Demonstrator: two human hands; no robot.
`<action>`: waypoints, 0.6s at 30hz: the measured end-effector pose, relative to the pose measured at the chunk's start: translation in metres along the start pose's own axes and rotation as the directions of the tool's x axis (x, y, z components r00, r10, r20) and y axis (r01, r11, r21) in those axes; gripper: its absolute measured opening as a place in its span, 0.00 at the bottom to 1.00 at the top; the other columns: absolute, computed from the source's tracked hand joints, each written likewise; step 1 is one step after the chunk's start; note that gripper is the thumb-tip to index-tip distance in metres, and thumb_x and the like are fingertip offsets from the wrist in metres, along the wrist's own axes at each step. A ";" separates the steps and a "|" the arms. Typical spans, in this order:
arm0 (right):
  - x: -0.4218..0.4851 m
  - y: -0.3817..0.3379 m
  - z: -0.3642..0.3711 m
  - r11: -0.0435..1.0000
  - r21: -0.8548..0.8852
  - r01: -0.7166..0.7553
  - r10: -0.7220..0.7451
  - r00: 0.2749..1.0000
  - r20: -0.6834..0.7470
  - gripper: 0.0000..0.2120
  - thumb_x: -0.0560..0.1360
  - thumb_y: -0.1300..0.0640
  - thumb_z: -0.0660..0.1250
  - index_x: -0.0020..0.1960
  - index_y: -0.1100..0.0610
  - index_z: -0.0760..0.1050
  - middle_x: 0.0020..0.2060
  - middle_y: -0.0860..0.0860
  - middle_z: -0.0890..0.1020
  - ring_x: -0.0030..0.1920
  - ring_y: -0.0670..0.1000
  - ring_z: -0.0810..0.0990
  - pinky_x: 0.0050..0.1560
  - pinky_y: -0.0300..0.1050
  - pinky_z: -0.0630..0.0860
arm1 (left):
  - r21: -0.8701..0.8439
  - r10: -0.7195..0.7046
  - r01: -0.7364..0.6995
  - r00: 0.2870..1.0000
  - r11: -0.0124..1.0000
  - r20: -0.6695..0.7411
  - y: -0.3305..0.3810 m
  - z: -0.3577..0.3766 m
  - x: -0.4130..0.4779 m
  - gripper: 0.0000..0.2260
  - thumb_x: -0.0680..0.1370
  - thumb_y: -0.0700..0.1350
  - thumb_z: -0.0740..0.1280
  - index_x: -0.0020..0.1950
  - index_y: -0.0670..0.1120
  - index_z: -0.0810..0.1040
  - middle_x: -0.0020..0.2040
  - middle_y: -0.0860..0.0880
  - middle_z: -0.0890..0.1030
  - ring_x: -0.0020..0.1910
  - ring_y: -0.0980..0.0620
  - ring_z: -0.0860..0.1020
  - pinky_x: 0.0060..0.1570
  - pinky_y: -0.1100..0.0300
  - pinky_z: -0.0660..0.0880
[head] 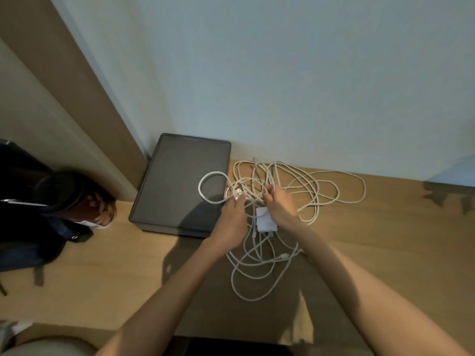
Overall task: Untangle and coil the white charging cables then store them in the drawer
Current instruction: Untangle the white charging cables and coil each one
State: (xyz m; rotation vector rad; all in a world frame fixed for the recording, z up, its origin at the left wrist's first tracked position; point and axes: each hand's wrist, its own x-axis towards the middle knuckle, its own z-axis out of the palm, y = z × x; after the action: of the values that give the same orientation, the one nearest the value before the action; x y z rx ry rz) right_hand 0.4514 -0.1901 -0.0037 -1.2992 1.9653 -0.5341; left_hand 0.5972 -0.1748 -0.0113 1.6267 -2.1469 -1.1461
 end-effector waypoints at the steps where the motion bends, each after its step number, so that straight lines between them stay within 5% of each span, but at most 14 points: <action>1: -0.001 0.001 0.001 1.000 -0.027 0.001 -0.001 1.000 0.012 0.13 0.81 0.55 0.58 0.62 0.59 0.71 0.50 0.56 0.80 0.49 0.55 0.78 0.46 0.46 0.73 | -0.016 -0.046 0.047 0.998 0.999 0.044 0.003 0.000 0.000 0.27 0.80 0.36 0.55 0.77 0.44 0.49 0.76 0.39 0.51 0.75 0.40 0.52 0.71 0.47 0.59; 4: -0.008 0.007 0.002 0.998 -0.046 0.035 -0.035 0.999 0.008 0.24 0.78 0.51 0.64 0.69 0.59 0.63 0.59 0.56 0.76 0.55 0.53 0.75 0.51 0.44 0.74 | -0.094 -0.116 0.129 0.984 0.987 0.135 0.006 0.005 0.000 0.31 0.82 0.42 0.54 0.77 0.47 0.36 0.76 0.39 0.35 0.76 0.41 0.40 0.72 0.50 0.53; 8: -0.022 0.030 0.003 0.986 -0.146 0.083 -0.089 0.995 -0.036 0.37 0.75 0.40 0.63 0.77 0.46 0.47 0.75 0.50 0.62 0.73 0.57 0.61 0.70 0.63 0.62 | -0.177 -0.133 0.151 0.985 0.972 0.109 -0.001 0.023 0.000 0.32 0.82 0.47 0.55 0.76 0.56 0.34 0.75 0.42 0.32 0.76 0.40 0.43 0.71 0.44 0.58; 11: -0.021 0.047 0.007 0.984 -0.177 0.032 -0.019 0.997 0.074 0.32 0.76 0.33 0.53 0.76 0.41 0.48 0.76 0.48 0.58 0.76 0.57 0.55 0.73 0.60 0.51 | -0.212 -0.135 0.130 0.991 0.969 -0.008 -0.004 0.034 0.005 0.31 0.82 0.46 0.57 0.77 0.56 0.39 0.77 0.45 0.37 0.76 0.44 0.43 0.73 0.45 0.55; 13: -0.015 0.053 0.012 0.984 -0.174 0.029 -0.008 0.993 0.119 0.31 0.75 0.31 0.47 0.75 0.39 0.52 0.76 0.50 0.60 0.76 0.56 0.55 0.73 0.58 0.48 | -0.259 -0.138 0.123 0.990 0.958 -0.040 -0.005 0.038 0.013 0.30 0.81 0.45 0.57 0.77 0.56 0.43 0.78 0.46 0.46 0.76 0.44 0.52 0.70 0.45 0.62; 15: -0.010 0.057 0.015 0.982 -0.190 -0.002 0.027 0.992 0.126 0.31 0.75 0.32 0.45 0.75 0.43 0.57 0.75 0.51 0.62 0.76 0.56 0.54 0.73 0.56 0.47 | -0.294 -0.154 0.147 0.988 0.944 0.001 -0.003 0.042 0.019 0.29 0.81 0.43 0.56 0.77 0.56 0.44 0.76 0.44 0.56 0.68 0.44 0.66 0.61 0.50 0.72; 18: -0.009 0.064 0.012 0.986 -0.161 -0.046 0.060 0.995 0.082 0.33 0.75 0.34 0.42 0.74 0.47 0.61 0.75 0.51 0.63 0.75 0.56 0.55 0.73 0.55 0.50 | -0.330 -0.140 0.156 0.987 0.931 0.072 0.005 0.049 0.026 0.29 0.81 0.41 0.56 0.78 0.53 0.45 0.72 0.45 0.62 0.62 0.48 0.71 0.51 0.60 0.70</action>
State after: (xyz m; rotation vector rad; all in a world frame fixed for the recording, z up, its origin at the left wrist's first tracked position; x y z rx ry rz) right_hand 0.4235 -0.1555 -0.0518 -1.3398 1.9970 -0.2947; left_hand 0.5554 -0.1758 -0.0482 1.6365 -1.7530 -1.5134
